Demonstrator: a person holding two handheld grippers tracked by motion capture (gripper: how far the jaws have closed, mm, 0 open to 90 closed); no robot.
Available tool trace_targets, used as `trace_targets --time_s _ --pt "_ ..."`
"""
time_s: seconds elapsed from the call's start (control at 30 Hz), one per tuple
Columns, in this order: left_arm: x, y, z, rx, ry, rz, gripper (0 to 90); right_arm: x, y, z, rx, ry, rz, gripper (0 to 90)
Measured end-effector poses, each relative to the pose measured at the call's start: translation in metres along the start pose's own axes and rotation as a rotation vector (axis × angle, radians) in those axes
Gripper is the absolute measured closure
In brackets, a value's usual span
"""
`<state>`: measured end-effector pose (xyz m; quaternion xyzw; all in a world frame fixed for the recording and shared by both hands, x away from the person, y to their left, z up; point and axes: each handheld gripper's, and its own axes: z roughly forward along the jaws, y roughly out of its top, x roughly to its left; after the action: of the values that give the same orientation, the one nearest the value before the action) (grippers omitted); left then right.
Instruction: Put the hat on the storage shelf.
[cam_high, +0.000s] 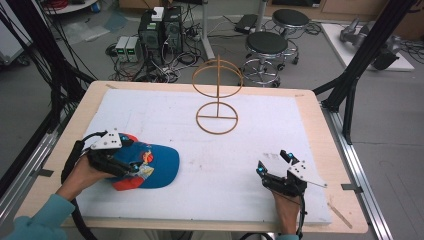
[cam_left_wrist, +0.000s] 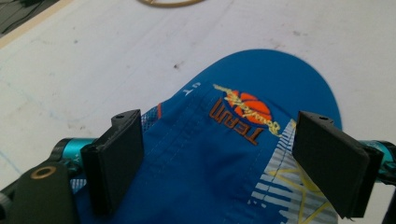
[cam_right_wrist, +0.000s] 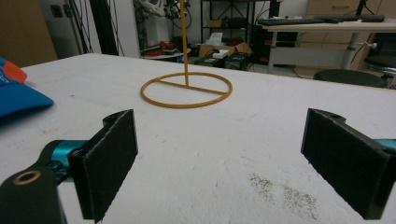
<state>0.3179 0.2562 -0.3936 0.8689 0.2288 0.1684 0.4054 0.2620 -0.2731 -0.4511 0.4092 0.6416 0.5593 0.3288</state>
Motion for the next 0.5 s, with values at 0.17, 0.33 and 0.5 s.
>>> trace_targets --time_s 0.17,0.33,0.5 --pt "-0.006 -0.003 0.000 0.045 0.015 0.028 16.5 0.000 0.000 0.000 0.000 0.000 0.002 9.8" --pt "-0.018 -0.002 0.004 0.079 0.006 0.057 15.9 0.000 0.000 0.000 0.000 0.000 -0.001 9.8" --pt "-0.022 -0.010 0.013 0.103 0.010 0.028 16.4 0.001 0.000 0.000 0.003 0.003 0.000 9.8"
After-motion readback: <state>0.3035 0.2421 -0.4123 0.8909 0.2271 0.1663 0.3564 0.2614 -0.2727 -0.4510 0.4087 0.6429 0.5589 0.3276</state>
